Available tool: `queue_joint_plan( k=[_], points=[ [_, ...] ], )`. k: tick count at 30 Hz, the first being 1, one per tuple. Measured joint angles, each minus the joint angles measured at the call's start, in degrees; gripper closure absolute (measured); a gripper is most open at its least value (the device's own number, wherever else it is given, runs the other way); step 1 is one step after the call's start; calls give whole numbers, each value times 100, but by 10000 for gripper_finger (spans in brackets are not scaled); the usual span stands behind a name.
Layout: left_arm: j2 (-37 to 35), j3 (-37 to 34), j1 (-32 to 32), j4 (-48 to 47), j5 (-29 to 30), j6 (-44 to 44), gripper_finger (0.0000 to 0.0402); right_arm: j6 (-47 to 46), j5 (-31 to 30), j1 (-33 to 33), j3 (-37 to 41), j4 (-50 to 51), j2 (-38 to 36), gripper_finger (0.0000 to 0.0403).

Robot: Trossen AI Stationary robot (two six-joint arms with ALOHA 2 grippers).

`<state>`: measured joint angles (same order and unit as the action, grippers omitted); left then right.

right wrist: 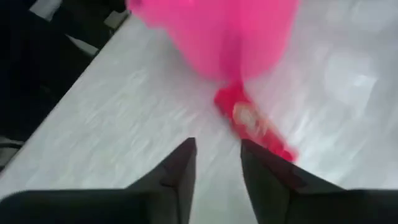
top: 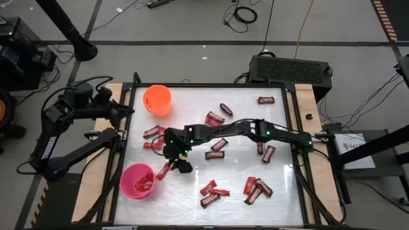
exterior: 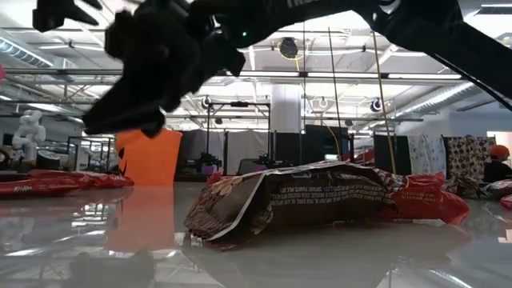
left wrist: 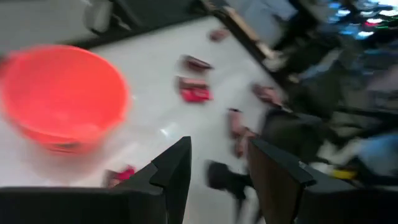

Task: Sort candy by brand, put in halloween buckets
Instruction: Put the red chocolate bar into the pink bucket

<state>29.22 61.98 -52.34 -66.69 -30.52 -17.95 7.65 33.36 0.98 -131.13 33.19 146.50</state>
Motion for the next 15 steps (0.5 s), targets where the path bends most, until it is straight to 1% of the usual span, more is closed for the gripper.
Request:
queue_joint_plan(
  k=[1, 3, 5, 8, 10, 12, 15],
  points=[
    [1, 0, 3, -4, -98, -72, 243, -111, -1, -11, 0, 112, 0, 266],
    [-1, 0, 2, -7, -58, -54, 243, -383, -1, -21, -10, 297, -16, 256],
    [-1, 0, -2, 1, 202, 92, 243, -573, -9, -7, -13, 449, -33, 251],
    [0, 0, -2, 15, 504, 474, 243, -362, -180, 105, -11, 441, -33, 250],
    [103, -37, 0, 37, 435, 720, 243, -381, -600, 173, -13, 430, -46, 251],
    [311, -193, 13, 17, 222, 884, 243, -728, -966, 199, -13, 470, -54, 253],
    [693, -555, 166, 17, 59, 1141, 243, -1274, -1115, 120, -7, 743, -180, 258]
  ],
)
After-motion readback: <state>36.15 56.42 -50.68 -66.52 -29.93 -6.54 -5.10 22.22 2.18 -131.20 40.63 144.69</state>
